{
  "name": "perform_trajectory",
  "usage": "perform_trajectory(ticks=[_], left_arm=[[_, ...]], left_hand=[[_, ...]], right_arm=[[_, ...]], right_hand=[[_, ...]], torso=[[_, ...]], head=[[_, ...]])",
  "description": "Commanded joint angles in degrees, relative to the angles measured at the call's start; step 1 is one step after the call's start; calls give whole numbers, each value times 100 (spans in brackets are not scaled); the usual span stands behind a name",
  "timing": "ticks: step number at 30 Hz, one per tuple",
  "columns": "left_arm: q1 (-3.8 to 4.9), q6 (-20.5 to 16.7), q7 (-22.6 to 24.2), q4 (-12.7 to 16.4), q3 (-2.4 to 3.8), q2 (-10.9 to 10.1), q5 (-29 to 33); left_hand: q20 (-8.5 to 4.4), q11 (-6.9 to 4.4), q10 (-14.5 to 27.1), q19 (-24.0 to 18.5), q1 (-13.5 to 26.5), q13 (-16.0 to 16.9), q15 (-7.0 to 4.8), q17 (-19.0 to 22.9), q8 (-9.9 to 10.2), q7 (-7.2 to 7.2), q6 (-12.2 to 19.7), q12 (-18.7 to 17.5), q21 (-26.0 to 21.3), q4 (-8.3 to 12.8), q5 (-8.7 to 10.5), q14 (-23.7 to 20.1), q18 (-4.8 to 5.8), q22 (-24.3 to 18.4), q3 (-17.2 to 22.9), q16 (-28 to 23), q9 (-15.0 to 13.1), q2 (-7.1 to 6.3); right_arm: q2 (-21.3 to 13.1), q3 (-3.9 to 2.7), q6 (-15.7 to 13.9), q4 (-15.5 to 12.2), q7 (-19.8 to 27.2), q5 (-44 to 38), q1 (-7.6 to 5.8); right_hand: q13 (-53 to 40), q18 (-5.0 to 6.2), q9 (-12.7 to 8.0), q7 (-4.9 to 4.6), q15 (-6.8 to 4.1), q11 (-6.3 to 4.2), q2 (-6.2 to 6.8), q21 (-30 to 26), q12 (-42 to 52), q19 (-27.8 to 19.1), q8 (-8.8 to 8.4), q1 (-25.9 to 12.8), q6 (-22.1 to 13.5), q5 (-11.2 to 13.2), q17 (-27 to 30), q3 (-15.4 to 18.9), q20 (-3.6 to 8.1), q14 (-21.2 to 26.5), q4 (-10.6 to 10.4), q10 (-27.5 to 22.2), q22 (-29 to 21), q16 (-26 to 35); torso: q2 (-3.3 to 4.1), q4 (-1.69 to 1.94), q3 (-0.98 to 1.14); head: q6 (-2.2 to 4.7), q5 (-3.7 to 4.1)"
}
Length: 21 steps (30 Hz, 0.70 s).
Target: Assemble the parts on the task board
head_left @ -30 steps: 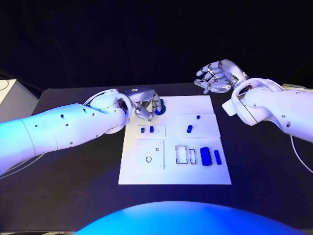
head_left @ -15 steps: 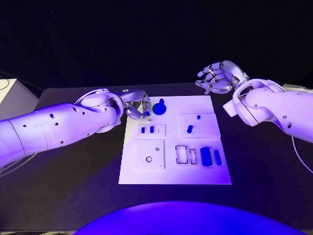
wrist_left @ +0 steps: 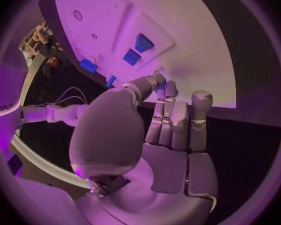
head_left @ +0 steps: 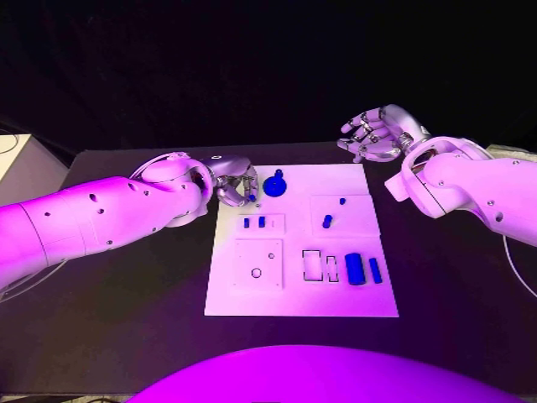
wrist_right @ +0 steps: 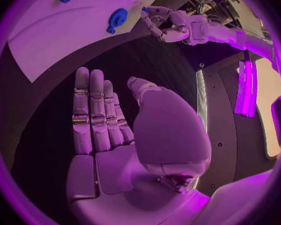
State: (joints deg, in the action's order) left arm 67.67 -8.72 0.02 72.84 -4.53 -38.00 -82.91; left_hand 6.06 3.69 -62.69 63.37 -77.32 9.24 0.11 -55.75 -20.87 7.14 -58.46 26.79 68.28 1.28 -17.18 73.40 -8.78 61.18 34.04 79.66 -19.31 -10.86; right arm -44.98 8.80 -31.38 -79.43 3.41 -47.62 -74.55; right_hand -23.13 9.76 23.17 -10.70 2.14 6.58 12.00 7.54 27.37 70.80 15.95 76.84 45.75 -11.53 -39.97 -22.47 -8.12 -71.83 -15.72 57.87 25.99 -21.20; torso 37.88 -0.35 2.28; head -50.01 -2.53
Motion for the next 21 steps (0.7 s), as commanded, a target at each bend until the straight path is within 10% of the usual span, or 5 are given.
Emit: perform_trajectory(ticks=[1,21], left_arm=[[0,99,-11,-5,-2,37,30],[-2,169,20,-15,-26,93,42]], left_hand=[[15,-17,-40,19,70,-8,-7,-1,-40,2,-31,-37,-8,-2,24,32,96,-4,-26,38,-125,-7],[15,-21,-53,18,73,-7,-8,0,-37,-3,-40,-47,-12,-7,24,32,95,-7,-30,39,-130,-5]], right_arm=[[1,-1,69,-5,25,-52,3],[-8,-1,63,-12,19,-56,3]], right_hand=[[5,67,-6,-40,28,-3,45,-36,-39,39,25,7,12,-23,8,-24,-18,-18,-4,13,-5,19],[24,66,-8,-42,30,-1,46,-46,-47,39,27,7,11,-23,10,-25,-20,-17,-3,13,-20,36]], torso=[[2,-2,7],[-1,3,6]], head=[[1,10],[1,34]])
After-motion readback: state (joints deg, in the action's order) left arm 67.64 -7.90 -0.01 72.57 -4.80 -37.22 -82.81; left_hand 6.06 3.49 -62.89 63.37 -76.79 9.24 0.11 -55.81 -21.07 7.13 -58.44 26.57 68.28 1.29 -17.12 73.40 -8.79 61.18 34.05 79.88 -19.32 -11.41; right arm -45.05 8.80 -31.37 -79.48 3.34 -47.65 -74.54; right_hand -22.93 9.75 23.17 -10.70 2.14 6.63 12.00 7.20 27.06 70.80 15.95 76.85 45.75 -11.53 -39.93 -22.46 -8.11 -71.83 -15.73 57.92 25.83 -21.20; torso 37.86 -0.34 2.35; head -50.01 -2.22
